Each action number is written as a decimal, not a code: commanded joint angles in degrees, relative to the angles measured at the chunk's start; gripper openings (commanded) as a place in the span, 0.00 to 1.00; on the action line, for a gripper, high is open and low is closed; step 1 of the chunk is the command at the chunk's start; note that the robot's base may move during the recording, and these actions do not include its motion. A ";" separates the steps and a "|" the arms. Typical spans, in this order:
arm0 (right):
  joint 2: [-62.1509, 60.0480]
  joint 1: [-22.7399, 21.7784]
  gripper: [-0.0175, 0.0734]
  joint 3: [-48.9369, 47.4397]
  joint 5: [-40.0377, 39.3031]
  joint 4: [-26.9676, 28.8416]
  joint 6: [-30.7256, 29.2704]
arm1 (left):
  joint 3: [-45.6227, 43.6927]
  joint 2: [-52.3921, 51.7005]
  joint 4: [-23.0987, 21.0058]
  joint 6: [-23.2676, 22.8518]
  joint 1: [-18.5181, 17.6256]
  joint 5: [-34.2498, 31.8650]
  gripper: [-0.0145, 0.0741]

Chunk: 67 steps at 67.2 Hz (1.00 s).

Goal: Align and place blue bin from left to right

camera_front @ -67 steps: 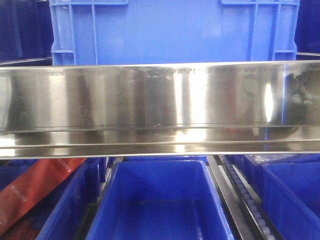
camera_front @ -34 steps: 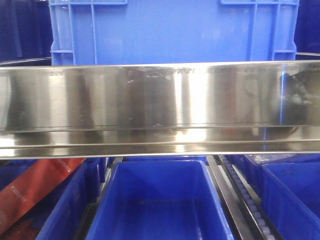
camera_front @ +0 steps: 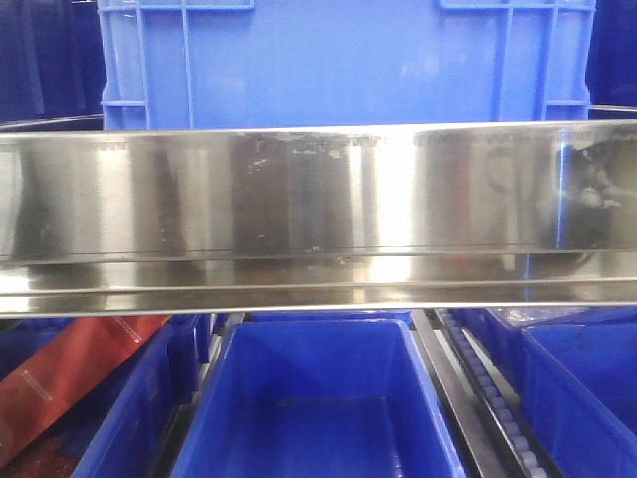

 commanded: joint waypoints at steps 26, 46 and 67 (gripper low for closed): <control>-0.29 0.00 0.10 -0.01 -1.31 0.37 0.13 | 19.32 -11.77 -17.20 24.95 18.14 -6.50 0.04; -0.29 0.00 0.10 -0.01 -1.31 0.37 0.13 | 35.74 -26.32 -19.45 25.10 28.06 -7.96 0.04; -0.29 0.00 0.10 -0.01 -1.31 0.37 0.13 | 46.09 -36.74 -22.80 25.10 29.39 -8.17 0.04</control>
